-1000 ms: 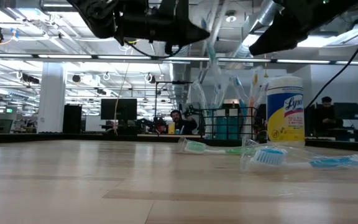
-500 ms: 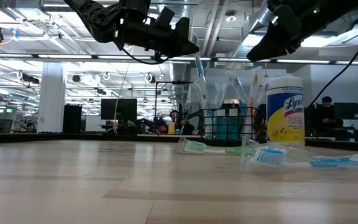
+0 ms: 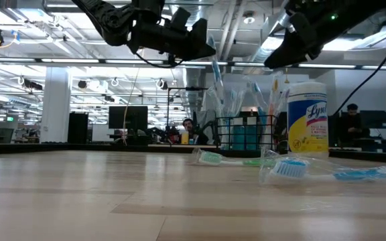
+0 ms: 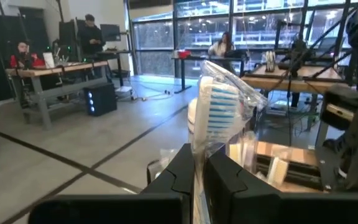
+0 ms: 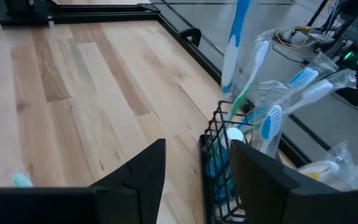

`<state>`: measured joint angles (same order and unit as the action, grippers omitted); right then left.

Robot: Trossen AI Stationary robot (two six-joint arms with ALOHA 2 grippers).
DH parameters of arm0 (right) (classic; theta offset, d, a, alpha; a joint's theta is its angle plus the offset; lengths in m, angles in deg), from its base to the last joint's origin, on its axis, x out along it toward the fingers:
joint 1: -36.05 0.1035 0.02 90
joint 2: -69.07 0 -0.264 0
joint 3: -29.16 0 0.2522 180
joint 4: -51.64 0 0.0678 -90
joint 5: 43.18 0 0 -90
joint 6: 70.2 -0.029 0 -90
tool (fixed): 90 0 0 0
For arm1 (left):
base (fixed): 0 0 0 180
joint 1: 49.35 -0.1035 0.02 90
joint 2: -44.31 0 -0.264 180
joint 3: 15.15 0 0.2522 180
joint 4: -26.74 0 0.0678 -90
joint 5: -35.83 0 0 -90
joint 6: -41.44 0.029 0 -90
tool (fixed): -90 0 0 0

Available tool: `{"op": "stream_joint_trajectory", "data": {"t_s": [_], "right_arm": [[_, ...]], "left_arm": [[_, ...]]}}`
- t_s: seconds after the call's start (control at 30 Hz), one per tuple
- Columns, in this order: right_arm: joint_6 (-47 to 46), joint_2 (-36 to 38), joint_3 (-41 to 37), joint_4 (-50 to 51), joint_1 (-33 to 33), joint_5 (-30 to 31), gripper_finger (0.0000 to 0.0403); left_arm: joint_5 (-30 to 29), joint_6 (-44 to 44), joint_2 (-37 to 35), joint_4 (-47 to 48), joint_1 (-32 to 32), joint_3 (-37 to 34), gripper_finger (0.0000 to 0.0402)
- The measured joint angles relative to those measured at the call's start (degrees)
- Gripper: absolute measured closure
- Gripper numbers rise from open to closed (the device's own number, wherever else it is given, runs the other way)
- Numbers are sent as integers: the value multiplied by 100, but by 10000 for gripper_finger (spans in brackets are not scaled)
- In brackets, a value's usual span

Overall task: Pick & Place toothbrushing station
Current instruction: Put the blue toothbrush into the mesh organizer

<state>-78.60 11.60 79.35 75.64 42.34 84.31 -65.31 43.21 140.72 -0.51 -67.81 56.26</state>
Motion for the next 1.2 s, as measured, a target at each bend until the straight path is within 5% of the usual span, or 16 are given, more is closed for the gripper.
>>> {"op": "stream_joint_trajectory", "data": {"t_s": [1.2], "right_arm": [[433, -1, -2, -265, -38, -19, 232]], "left_arm": [[-69, -83, 1523, 235, -114, 669, 396]]}}
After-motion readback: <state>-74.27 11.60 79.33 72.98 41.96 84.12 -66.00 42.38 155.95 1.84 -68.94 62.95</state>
